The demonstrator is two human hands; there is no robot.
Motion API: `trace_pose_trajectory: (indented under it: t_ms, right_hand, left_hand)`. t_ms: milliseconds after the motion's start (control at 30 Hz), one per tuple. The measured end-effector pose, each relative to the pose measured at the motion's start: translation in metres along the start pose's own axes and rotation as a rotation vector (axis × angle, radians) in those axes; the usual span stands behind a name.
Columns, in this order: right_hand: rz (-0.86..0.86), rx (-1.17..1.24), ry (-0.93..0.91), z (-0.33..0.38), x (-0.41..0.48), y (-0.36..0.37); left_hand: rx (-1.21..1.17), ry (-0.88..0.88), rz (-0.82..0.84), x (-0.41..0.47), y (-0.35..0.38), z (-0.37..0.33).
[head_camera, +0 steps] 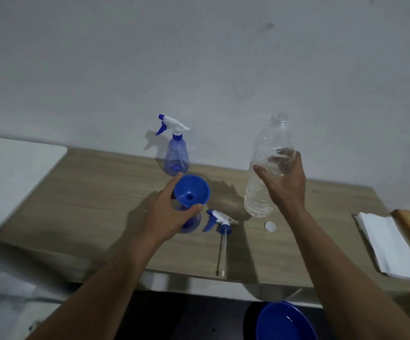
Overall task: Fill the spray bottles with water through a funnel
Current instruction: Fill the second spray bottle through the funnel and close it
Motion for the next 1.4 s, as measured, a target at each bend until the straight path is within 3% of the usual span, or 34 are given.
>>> trace_pose_trajectory:
  t_ms: [167,400,567,767,1400]
  right_hand:
    - [0.217,-0.094,-0.120,0.027,-0.009,-0.024]
    - [0.599,-0.343,-0.131,0.054,-0.023,-0.043]
    - [0.680,-0.533,-0.171,0.059,-0.029,-0.046]
    - [0.681,-0.547,-0.238,0.070,-0.035,-0.044]
    - [0.937,-0.873,-0.312,0.077,-0.026,-0.025]
  left_hand:
    - [0.062,0.021,-0.014,0.003,-0.005,0.001]
    - [0.112,0.014,0.014,0.008,-0.010,-0.002]
    - [0.162,0.025,0.028,0.010,-0.012,-0.004]
    - [0.173,-0.003,0.051,0.013,-0.016,0.000]
    - [0.226,0.028,0.042,0.018,-0.016,0.005]
Point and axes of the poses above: each hand's wrist, its own x-axis towards the middle knuckle, its own y-axis out of the palm, z = x × y, the point moved 2 cm from there along x, towards the middle knuckle, and after that the axes turned 10 degrees about y, right-handed, at the moved point
